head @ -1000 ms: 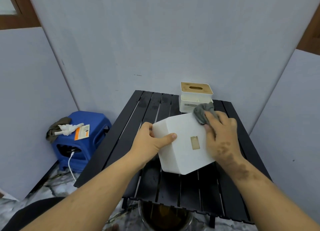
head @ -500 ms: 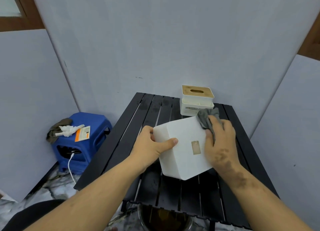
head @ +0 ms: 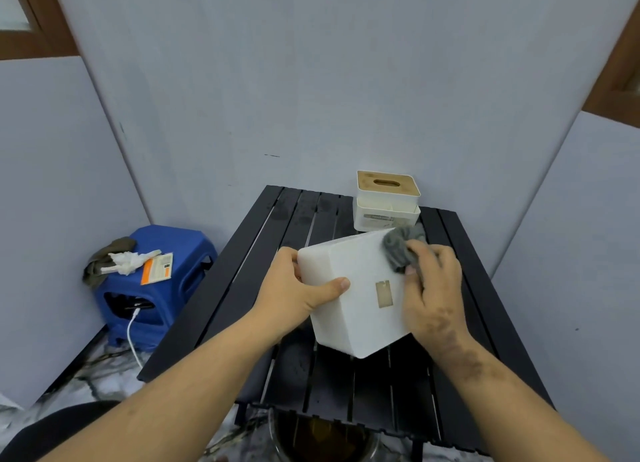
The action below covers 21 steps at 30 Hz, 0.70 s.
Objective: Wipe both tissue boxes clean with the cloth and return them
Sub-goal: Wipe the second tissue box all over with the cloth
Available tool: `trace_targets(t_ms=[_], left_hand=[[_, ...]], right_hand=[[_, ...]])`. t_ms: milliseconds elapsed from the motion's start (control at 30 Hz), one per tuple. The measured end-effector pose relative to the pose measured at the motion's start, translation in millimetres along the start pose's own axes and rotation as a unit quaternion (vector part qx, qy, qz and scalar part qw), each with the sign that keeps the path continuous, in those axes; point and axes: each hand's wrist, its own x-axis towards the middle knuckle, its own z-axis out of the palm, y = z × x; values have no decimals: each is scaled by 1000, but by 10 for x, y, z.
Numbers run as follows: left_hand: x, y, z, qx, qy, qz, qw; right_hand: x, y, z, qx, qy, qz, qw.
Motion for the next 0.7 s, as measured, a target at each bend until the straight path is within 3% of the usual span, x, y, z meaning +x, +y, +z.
trace_targets(t_ms=[67,200,333,533,700], left_hand=[[-26,5,-7,8,-3,8,1000],[-38,-6,-19,5,1,12,1000],[-35,19,-41,11,2,18,1000],[-103,64,-20,25,-6,55,998],[-111,51,-67,61,-11,90,994]], right_hand=[[-21,-54,16,9,15,40,999],[-293,-372,127,-8,-48,-84,995],[-176,-295,56,-5,-89,-147,985],[34,-146,-24,55,9,27,998],[92,-236,-117,92,27,46,994]])
